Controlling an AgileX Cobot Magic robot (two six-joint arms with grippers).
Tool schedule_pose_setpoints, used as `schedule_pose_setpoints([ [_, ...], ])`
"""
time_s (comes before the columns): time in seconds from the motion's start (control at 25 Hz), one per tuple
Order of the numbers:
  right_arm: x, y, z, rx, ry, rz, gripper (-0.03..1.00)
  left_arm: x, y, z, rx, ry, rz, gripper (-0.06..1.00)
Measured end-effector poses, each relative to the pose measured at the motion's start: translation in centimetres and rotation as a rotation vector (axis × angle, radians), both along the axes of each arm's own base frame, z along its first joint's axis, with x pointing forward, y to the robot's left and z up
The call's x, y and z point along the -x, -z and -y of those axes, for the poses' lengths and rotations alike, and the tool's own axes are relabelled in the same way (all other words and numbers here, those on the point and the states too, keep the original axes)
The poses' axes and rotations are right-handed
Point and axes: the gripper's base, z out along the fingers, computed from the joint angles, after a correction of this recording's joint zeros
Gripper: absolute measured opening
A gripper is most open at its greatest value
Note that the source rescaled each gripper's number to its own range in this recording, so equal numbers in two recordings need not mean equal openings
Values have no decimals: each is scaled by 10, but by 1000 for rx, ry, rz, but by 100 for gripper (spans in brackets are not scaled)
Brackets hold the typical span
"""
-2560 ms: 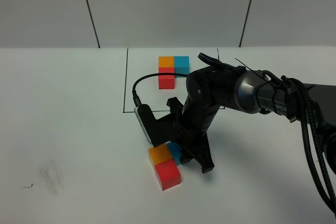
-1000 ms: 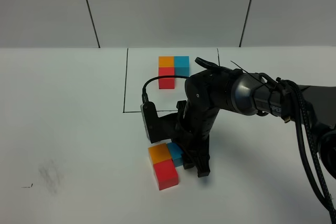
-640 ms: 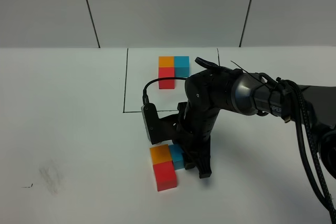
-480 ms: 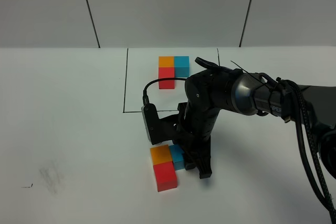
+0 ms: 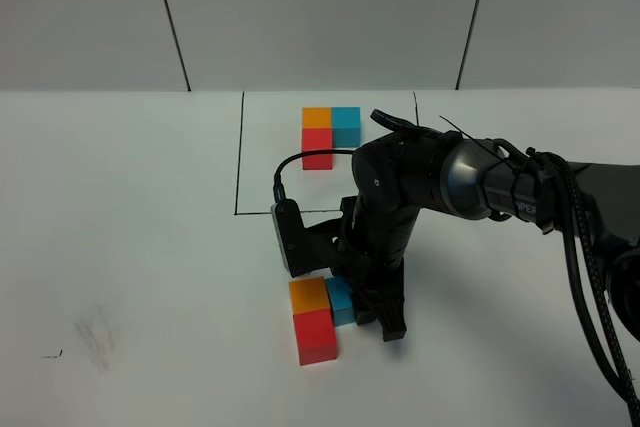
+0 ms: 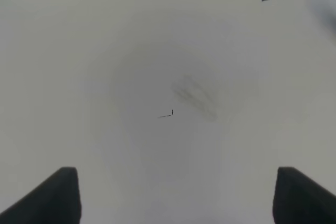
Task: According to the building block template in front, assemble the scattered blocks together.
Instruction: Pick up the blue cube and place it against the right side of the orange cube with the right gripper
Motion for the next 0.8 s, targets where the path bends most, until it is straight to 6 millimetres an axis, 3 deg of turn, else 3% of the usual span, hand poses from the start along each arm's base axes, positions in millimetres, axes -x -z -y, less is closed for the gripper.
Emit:
schedule_pose_setpoints([
  [0.8,-2,-12,8,64,135,36,1,0,0,0,0,0,0,99],
])
